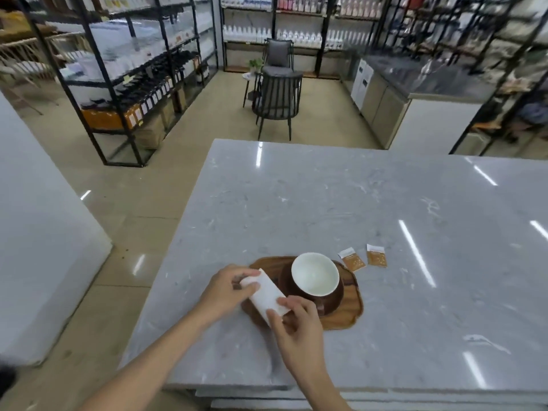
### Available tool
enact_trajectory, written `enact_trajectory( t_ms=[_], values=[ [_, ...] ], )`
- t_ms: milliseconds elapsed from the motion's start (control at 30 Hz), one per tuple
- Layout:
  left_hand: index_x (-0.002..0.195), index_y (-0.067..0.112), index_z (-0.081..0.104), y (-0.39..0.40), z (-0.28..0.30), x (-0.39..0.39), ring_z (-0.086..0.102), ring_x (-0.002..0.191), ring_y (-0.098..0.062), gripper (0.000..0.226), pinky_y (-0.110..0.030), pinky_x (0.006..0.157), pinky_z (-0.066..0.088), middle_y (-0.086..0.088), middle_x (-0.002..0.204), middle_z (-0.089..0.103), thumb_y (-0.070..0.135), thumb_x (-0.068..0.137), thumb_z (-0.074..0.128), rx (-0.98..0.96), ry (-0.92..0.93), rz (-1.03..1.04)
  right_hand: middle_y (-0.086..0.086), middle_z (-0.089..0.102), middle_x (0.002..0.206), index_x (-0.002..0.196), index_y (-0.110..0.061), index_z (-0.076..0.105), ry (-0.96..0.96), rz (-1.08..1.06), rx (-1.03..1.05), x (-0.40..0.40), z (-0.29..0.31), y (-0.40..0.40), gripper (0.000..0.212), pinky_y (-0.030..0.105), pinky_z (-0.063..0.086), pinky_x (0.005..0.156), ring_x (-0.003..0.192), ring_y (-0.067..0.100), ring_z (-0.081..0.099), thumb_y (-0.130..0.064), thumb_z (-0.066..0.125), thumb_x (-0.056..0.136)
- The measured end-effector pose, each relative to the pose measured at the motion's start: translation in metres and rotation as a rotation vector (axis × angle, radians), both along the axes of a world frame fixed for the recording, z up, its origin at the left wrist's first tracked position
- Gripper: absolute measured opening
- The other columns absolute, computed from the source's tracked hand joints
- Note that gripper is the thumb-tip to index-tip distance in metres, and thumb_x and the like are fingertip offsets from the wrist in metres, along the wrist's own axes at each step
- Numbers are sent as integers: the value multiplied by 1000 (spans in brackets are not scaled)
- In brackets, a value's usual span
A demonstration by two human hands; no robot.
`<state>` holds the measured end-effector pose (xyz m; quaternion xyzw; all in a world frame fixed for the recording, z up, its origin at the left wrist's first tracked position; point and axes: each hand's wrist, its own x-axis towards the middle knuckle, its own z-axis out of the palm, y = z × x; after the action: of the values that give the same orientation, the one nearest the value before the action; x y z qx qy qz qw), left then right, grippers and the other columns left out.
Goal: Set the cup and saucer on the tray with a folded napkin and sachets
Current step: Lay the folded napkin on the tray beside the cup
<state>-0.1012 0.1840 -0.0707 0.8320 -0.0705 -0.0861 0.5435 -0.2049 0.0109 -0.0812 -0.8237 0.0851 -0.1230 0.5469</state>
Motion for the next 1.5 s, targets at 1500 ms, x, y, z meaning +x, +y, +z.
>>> enact_trajectory(
  t_ms=[1500],
  values=[
    [142, 45, 51, -6, -42, 71, 20, 148, -10, 40, -41, 112, 24, 30, 151, 40, 40, 103, 49, 443, -435, -476, -10, 60, 124, 127, -42, 62, -25, -191, -623, 0, -45, 46, 37, 15, 53, 61, 108, 8, 55, -48, 66, 91]
  ],
)
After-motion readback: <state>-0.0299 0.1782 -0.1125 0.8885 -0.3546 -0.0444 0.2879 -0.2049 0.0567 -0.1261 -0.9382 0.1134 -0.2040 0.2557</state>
